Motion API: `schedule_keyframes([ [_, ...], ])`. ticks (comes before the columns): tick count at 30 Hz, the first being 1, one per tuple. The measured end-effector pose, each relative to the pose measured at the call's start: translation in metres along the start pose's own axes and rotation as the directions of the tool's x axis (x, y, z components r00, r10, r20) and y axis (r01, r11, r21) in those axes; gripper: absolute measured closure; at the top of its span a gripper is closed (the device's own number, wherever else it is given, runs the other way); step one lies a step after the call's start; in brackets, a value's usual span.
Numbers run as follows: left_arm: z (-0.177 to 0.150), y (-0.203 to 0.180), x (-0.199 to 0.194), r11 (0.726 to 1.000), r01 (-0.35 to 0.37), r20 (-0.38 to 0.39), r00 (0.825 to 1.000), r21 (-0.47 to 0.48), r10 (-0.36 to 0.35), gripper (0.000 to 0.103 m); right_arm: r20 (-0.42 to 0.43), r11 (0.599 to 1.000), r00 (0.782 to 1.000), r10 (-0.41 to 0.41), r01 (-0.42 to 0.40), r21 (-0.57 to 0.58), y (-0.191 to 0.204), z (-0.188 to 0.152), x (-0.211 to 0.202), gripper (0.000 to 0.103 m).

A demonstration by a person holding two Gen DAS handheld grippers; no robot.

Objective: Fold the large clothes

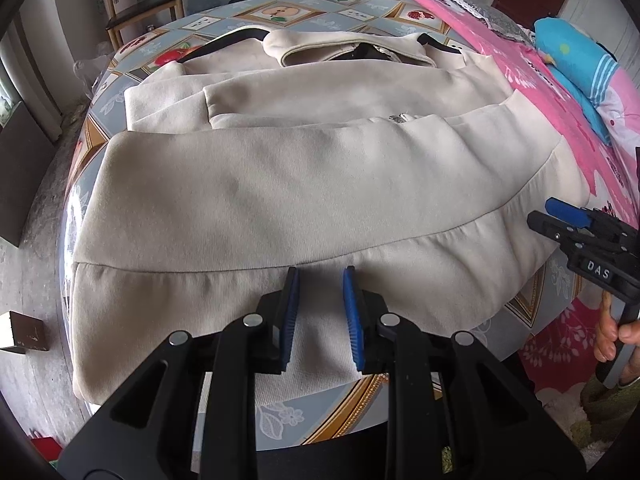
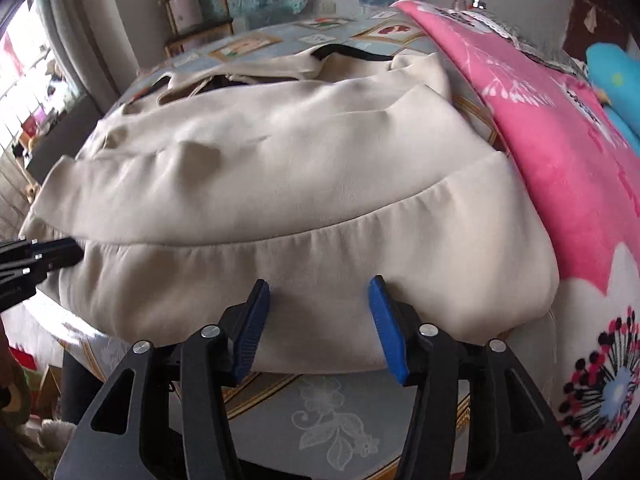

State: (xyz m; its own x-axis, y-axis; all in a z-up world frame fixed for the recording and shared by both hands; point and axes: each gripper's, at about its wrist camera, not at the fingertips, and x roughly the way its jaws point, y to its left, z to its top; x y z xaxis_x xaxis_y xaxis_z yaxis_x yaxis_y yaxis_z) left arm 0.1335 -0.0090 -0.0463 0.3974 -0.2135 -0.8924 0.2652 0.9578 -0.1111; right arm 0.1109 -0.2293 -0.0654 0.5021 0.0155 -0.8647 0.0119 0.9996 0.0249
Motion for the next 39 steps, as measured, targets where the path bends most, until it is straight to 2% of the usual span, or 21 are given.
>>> schedule_keyframes([
  [1,0.000,-0.001,0.000,1.000,-0.004,0.000,1.000,0.001,0.004,0.081,0.001,1.000,1.000,-0.011,0.011,-0.005,0.003,0.002,-0.004,0.051],
  [3,0.000,-0.001,0.000,1.000,-0.008,-0.001,1.000,0.003,0.008,0.081,0.037,1.000,0.999,0.021,-0.021,0.014,0.003,0.005,-0.015,0.047],
  [5,0.000,-0.002,0.000,1.000,-0.013,-0.002,1.000,0.004,0.013,0.081,0.077,0.999,0.997,0.004,-0.006,0.032,0.000,0.004,-0.023,0.033],
  [6,0.000,-0.002,0.000,1.000,-0.014,-0.001,1.000,0.004,0.014,0.081,0.089,0.999,0.996,-0.021,0.018,0.038,-0.003,0.005,-0.024,0.032],
  [8,-0.001,-0.003,0.000,1.000,-0.019,-0.001,1.000,0.010,0.019,0.081,0.072,0.998,0.996,-0.047,0.043,0.056,-0.012,0.005,-0.017,0.029],
  [11,0.000,-0.003,0.000,1.000,-0.022,-0.002,1.000,0.015,0.022,0.081,0.001,0.995,0.998,-0.067,0.067,0.077,-0.022,-0.002,0.002,0.028],
  [13,0.000,-0.003,0.000,1.000,-0.024,-0.003,1.000,0.015,0.024,0.081,0.007,0.995,0.997,-0.076,0.075,0.068,-0.018,0.000,-0.001,0.028],
  [14,0.000,-0.003,0.000,1.000,-0.025,-0.003,1.000,0.015,0.026,0.081,0.013,0.996,0.998,-0.064,0.063,0.063,-0.016,0.002,-0.003,0.028],
  [18,0.000,-0.004,0.000,0.999,-0.033,-0.003,0.999,0.020,0.033,0.081,0.089,0.998,0.994,0.067,-0.066,-0.013,0.009,0.009,-0.029,0.028],
  [22,0.000,-0.005,0.000,0.999,-0.042,-0.003,0.999,0.025,0.042,0.080,0.079,0.975,0.979,0.188,-0.177,-0.132,0.045,0.010,-0.031,0.028],
  [27,-0.001,-0.006,0.000,0.998,-0.049,-0.004,0.999,0.030,0.050,0.080,0.014,0.956,0.980,0.200,-0.192,-0.220,0.079,-0.001,-0.011,0.028],
  [32,-0.001,-0.007,0.000,0.998,-0.054,-0.005,0.999,0.034,0.054,0.080,-0.013,0.953,0.980,0.198,-0.195,-0.233,0.083,-0.004,-0.002,0.027],
  [37,-0.001,-0.006,-0.001,0.998,-0.046,0.003,0.999,0.035,0.046,0.080,0.017,0.949,0.968,0.249,-0.240,-0.206,0.082,0.005,-0.014,0.027],
  [39,-0.004,-0.003,-0.007,0.999,-0.028,0.037,0.999,0.035,0.027,0.080,0.026,0.947,0.965,0.262,-0.252,-0.200,0.082,0.010,-0.015,0.027],
])
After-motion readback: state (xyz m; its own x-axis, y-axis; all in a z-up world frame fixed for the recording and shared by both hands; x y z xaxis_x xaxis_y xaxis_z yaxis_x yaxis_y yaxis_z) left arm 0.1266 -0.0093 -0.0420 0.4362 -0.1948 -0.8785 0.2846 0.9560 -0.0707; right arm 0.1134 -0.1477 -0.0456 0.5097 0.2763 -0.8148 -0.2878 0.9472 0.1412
